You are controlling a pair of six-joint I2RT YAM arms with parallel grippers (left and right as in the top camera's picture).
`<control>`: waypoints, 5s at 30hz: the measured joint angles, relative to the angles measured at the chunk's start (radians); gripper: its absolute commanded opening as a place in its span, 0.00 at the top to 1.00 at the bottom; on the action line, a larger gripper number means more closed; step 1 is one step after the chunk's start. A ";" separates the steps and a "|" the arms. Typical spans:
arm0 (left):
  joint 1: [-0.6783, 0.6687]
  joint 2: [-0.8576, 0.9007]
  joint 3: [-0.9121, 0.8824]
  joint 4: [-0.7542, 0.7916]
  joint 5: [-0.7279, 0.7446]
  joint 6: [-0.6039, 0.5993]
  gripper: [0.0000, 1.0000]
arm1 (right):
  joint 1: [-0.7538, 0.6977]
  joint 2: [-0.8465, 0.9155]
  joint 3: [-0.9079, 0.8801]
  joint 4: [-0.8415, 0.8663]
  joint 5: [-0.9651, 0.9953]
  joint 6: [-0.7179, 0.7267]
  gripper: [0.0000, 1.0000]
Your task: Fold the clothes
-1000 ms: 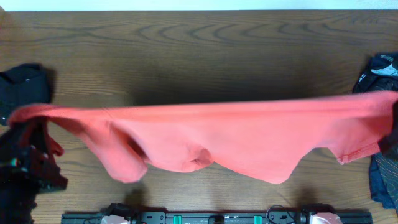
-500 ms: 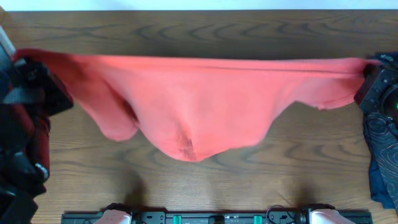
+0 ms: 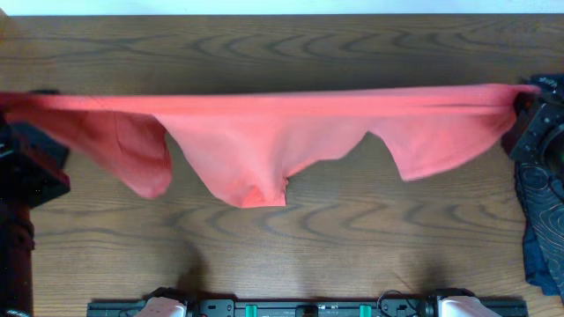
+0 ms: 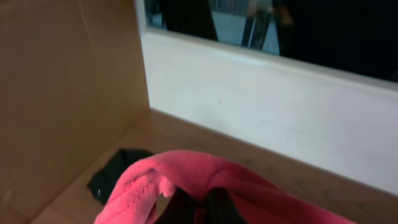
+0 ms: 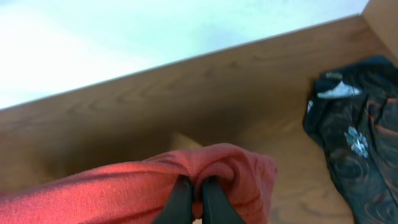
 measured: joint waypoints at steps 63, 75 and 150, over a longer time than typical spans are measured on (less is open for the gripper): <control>0.015 1.036 0.019 0.195 0.104 -0.068 0.89 | -0.011 0.858 -0.015 0.414 0.093 0.016 0.99; 0.017 1.096 0.019 0.238 0.098 -0.053 0.46 | -0.018 0.949 -0.015 0.609 0.070 -0.071 0.01; -0.548 0.229 -1.712 0.635 0.459 -0.496 0.56 | -0.145 0.040 -1.054 0.479 -0.185 -0.049 0.01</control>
